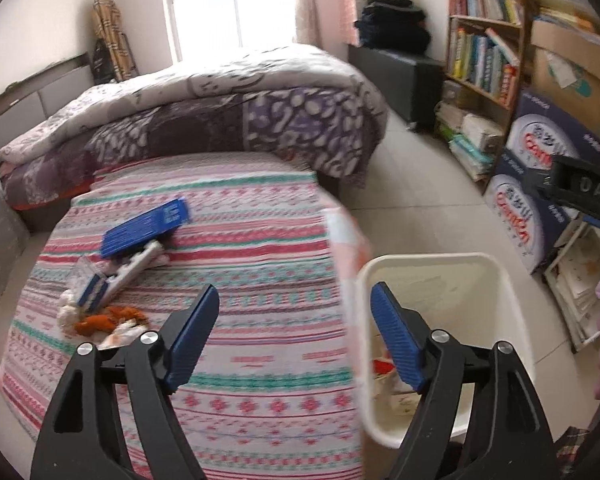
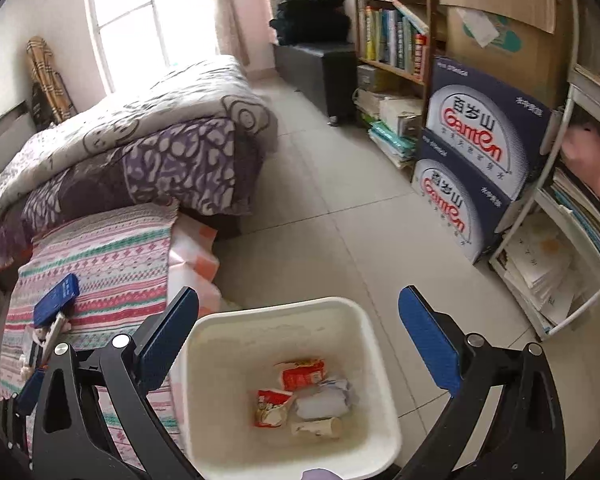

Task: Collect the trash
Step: 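Grasp the white tissue bundle on the blanket with the left tool and lift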

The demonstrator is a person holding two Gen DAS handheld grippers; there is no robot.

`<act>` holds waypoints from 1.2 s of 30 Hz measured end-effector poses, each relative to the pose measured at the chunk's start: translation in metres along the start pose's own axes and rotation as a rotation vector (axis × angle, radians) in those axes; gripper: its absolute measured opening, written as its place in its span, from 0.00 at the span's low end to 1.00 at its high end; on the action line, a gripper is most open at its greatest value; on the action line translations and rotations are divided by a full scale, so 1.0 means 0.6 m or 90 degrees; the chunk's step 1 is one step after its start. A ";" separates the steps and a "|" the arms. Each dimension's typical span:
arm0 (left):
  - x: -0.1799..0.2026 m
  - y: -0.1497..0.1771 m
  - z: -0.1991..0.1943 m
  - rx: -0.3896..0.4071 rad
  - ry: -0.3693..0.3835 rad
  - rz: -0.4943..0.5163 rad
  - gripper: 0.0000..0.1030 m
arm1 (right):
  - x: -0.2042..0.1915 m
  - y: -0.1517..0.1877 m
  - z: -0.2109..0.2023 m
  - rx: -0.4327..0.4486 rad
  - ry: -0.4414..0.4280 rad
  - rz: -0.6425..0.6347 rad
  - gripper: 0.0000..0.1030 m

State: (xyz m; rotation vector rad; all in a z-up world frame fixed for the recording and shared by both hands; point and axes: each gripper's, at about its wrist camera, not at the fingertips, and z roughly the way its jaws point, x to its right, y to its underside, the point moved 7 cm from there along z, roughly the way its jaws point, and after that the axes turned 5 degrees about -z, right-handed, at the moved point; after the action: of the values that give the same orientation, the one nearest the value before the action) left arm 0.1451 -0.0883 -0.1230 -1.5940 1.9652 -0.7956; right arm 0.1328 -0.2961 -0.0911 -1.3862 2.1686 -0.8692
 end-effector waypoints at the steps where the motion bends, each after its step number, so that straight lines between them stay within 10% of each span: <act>1: -0.013 0.003 0.005 -0.008 -0.011 -0.002 0.75 | -0.010 0.001 0.001 -0.002 -0.004 -0.003 0.93; 15: -0.214 0.054 0.070 -0.126 -0.142 -0.014 0.75 | -0.180 0.035 0.030 -0.046 -0.069 -0.094 0.93; 28: -0.326 0.128 0.155 -0.246 -0.163 -0.028 0.73 | -0.271 0.065 0.053 -0.079 -0.101 -0.144 0.93; 36: -0.323 0.127 0.157 -0.238 -0.085 -0.051 0.42 | -0.312 0.080 0.064 -0.101 -0.129 -0.159 0.93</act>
State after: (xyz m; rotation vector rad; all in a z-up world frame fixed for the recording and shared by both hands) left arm 0.1957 0.1000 -0.2420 -1.8922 2.0475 -0.3488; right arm 0.2036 -0.1219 -0.1490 -1.7704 1.9743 -0.6185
